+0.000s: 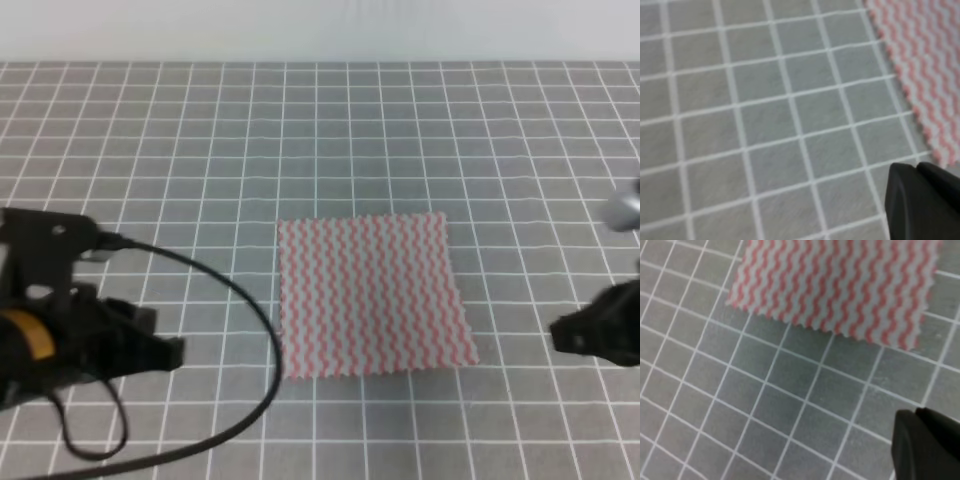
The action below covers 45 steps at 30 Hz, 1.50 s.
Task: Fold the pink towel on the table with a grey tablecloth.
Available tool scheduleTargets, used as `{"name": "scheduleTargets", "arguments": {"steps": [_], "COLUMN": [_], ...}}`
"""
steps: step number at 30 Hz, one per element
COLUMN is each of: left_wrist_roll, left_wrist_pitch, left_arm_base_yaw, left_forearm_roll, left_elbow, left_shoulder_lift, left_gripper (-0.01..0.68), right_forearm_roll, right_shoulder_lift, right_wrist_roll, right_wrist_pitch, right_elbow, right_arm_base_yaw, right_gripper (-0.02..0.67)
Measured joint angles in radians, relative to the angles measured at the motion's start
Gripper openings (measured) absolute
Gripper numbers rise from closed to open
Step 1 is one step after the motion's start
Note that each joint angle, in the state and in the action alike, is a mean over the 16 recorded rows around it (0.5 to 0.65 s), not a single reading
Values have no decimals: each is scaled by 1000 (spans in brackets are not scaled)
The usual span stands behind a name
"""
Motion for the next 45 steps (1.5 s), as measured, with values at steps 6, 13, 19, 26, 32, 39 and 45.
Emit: {"name": "scheduleTargets", "arguments": {"steps": [6, 13, 19, 26, 32, 39, 45], "left_wrist_roll": [1, 1, 0, 0, 0, 0, 0], "left_wrist_pitch": [-65, -128, -142, -143, -138, -117, -100], "left_arm_base_yaw": [-42, -56, -57, -57, -57, -57, -57], "left_forearm_roll": [4, 5, 5, 5, 6, 10, 14], "left_elbow": [-28, -34, -34, -34, -34, -35, -35], "left_shoulder_lift": [74, 97, 112, 153, 191, 211, 211], "left_gripper": [-1, 0, 0, 0, 0, 0, 0], "right_forearm_roll": [-130, -235, -227, -208, -211, -265, -318], "right_shoulder_lift": [199, 388, 495, 560, 601, 638, 658], "right_wrist_roll": [90, 191, 209, 212, 220, 278, 341], "right_wrist_pitch": [17, -31, -90, -139, -165, -170, -155], "right_elbow": [-134, -225, -247, -248, -256, -283, -307], "right_arm_base_yaw": [86, 152, 162, 164, 185, 216, 234], "right_gripper": [-18, 23, 111, 225, 255, 260, 260]}}
